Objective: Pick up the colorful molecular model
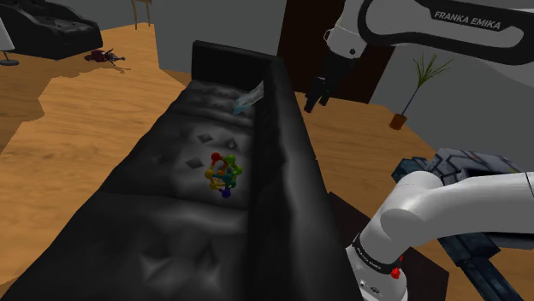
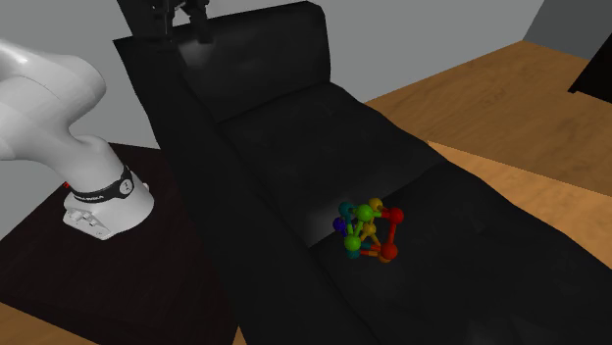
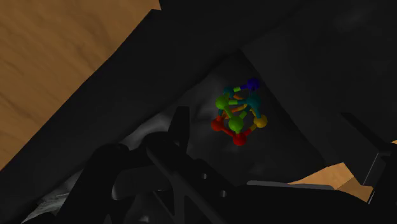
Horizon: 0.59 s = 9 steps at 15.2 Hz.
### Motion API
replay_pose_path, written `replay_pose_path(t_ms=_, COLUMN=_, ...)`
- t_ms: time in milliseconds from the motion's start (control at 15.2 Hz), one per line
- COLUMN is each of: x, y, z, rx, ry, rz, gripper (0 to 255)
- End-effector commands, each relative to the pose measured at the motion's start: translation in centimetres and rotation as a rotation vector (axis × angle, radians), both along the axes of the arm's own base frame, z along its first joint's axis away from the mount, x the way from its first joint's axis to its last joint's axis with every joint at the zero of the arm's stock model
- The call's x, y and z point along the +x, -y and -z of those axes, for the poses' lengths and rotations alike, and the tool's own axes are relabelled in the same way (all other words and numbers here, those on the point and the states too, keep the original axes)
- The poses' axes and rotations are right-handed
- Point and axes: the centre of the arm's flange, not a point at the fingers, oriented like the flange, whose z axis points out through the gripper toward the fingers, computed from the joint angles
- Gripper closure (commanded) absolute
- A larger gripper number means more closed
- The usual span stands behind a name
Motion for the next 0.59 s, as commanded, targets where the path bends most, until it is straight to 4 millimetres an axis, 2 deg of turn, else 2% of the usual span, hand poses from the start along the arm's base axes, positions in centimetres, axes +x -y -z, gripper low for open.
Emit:
replay_pose_path(t_ms=0, x=0.0, y=0.0, z=0.0, rx=0.000, ry=0.000, rz=0.000, gripper=0)
replay_pose_path(t_ms=528, x=7.6, y=-1.8, z=7.6, rx=0.006, ry=-0.037, rz=0.058, gripper=0)
